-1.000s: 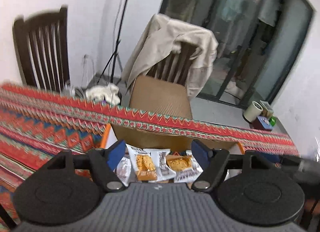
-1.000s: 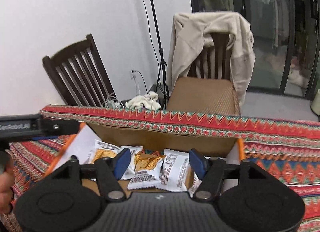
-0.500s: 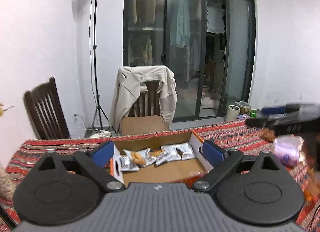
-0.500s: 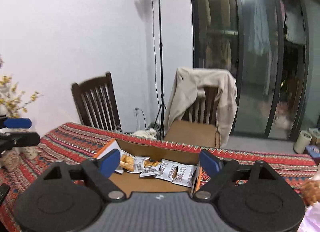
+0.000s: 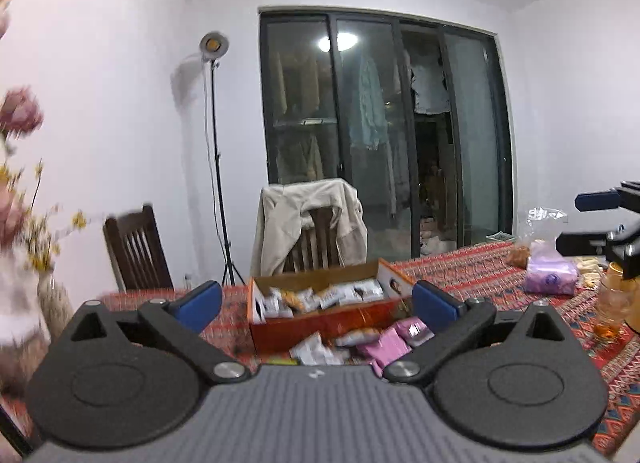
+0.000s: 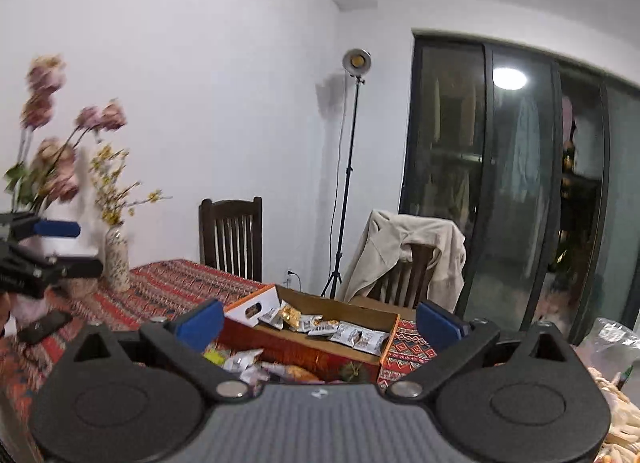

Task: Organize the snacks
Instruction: 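Withdraw both grippers from the box back to the snack pile, then grasp a yellow-green bar with the left gripper while the right grasps a white packet, then lower the yellow-green bar and white packet into the box and release, then withdraw both grippers from the box toward the snack pile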

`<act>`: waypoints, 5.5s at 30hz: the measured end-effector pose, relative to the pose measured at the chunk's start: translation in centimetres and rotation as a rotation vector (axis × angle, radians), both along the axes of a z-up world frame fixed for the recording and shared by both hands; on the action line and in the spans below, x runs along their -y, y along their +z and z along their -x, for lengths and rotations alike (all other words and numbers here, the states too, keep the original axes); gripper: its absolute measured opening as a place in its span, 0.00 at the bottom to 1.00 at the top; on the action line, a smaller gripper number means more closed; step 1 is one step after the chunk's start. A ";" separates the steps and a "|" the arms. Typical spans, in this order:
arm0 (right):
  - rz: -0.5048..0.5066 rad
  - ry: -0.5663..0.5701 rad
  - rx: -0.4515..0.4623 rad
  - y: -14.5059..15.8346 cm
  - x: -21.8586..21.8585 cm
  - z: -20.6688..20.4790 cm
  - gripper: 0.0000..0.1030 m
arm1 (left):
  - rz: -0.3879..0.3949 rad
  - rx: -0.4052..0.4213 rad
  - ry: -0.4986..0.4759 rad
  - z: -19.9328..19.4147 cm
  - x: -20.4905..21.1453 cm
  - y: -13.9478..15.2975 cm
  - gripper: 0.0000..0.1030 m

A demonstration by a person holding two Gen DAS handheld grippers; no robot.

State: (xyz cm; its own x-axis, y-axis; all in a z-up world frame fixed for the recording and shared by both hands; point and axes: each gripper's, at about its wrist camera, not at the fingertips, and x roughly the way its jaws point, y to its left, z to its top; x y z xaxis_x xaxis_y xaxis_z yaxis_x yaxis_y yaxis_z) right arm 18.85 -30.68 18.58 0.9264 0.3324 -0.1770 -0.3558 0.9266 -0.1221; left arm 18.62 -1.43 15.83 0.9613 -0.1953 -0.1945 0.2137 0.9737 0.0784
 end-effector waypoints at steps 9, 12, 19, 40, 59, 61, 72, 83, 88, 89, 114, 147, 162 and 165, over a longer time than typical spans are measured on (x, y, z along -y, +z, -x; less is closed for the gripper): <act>-0.078 -0.095 -0.078 -11.8 -4.2 6.1 1.00 | 0.081 -0.316 -0.030 0.8 0.4 -8.9 1.00; -0.069 -0.092 -0.191 -14.0 -4.6 5.9 1.00 | 0.101 -0.370 -0.032 0.3 -0.2 -10.4 1.00; -0.095 -0.105 -0.222 -14.5 -4.6 5.1 1.00 | 0.148 -0.390 -0.019 -0.3 -1.5 -10.9 1.00; -0.029 -0.178 -0.259 -15.1 -4.8 -6.8 0.97 | 0.019 -0.376 0.067 -14.8 -2.4 -12.8 0.86; 0.131 -0.247 -0.391 -19.5 -6.2 -23.8 0.57 | -0.036 -0.468 0.048 -24.2 -3.0 -17.5 0.59; 0.141 -0.251 -0.387 -19.6 -6.3 -23.8 0.56 | -0.030 -0.463 0.053 -24.2 -3.2 -17.4 0.46; 0.042 -0.222 -0.408 -18.1 -4.6 -21.1 0.48 | 0.023 -0.447 0.113 -21.3 -4.7 -15.1 0.34; 0.039 -0.165 -0.407 -16.0 -4.3 -9.5 0.48 | 0.157 -0.435 0.130 -9.3 -5.1 -12.1 0.34; 0.017 -0.138 -0.380 -15.0 -3.7 -6.1 0.48 | 0.150 -0.436 0.119 -6.9 -3.7 -11.6 0.34; 0.013 -0.130 -0.372 -14.8 -3.6 -5.5 0.48 | 0.151 -0.427 0.116 -6.6 -3.5 -11.4 0.34; 0.004 -0.062 -0.237 -9.1 -3.0 -11.2 0.48 | 0.125 -0.316 -0.002 -18.9 -2.8 -3.9 0.34; -0.297 0.002 -0.663 -14.6 -13.8 -44.2 0.56 | 0.119 -0.508 0.121 -44.3 -5.0 -9.1 0.45; -0.122 0.006 -0.418 -4.5 -6.9 -29.9 0.66 | 0.060 -0.283 0.058 -25.3 -5.4 -0.8 0.73; -0.109 0.015 -0.354 -3.4 -5.3 -25.3 0.77 | 0.070 -0.222 0.033 -19.5 -5.1 -0.2 0.80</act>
